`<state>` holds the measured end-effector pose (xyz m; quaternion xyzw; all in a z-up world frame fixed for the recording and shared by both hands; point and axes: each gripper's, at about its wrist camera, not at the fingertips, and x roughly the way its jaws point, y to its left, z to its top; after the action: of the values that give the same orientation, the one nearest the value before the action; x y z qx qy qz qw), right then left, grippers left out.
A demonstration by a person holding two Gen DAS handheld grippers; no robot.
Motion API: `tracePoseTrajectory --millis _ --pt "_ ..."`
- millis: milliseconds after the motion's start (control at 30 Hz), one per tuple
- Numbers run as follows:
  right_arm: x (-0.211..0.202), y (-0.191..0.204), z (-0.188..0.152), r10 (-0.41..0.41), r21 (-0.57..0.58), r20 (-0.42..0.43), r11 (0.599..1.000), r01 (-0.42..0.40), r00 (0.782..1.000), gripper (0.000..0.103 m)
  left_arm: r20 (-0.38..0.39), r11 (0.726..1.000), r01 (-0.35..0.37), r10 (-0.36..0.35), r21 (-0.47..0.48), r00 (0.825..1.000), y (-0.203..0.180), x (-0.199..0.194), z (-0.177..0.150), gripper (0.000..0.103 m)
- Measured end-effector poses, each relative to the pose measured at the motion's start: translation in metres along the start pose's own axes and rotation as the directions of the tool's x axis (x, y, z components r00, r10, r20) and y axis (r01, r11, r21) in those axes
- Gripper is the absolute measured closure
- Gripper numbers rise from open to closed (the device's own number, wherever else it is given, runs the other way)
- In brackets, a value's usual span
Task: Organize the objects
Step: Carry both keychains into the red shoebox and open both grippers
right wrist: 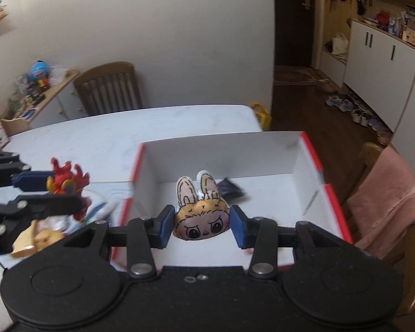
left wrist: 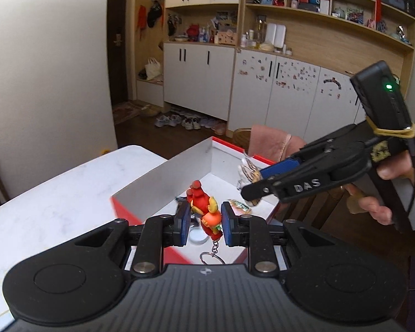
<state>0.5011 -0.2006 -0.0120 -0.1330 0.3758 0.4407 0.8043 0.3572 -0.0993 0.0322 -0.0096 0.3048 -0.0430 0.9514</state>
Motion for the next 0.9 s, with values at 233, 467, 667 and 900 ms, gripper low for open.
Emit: tracePoseTrajectory --millis 233,467,667,900 --pt "0.031 -0.035 0.013 -0.026 0.023 -0.034 0.999 0.027 0.999 0.061 -0.071 1.000 0.000 0.001 0.023 0.997 -0.012 0.056 0.017 0.081" --pt "0.073 -0.049 0.014 -0.034 0.001 -0.124 0.999 0.035 0.992 0.061 -0.191 0.998 -0.016 0.026 0.055 0.981 -0.020 0.113 0.009 0.081" --pt "0.108 -0.055 0.016 -0.050 -0.024 -0.211 0.999 0.046 0.976 0.060 -0.276 0.996 -0.009 0.033 0.090 0.961 -0.026 0.151 0.004 0.081" --pt "0.140 -0.060 0.019 -0.064 -0.044 -0.305 0.998 0.053 0.950 0.060 -0.348 0.994 -0.018 0.055 0.109 0.936 -0.025 0.184 0.002 0.081"
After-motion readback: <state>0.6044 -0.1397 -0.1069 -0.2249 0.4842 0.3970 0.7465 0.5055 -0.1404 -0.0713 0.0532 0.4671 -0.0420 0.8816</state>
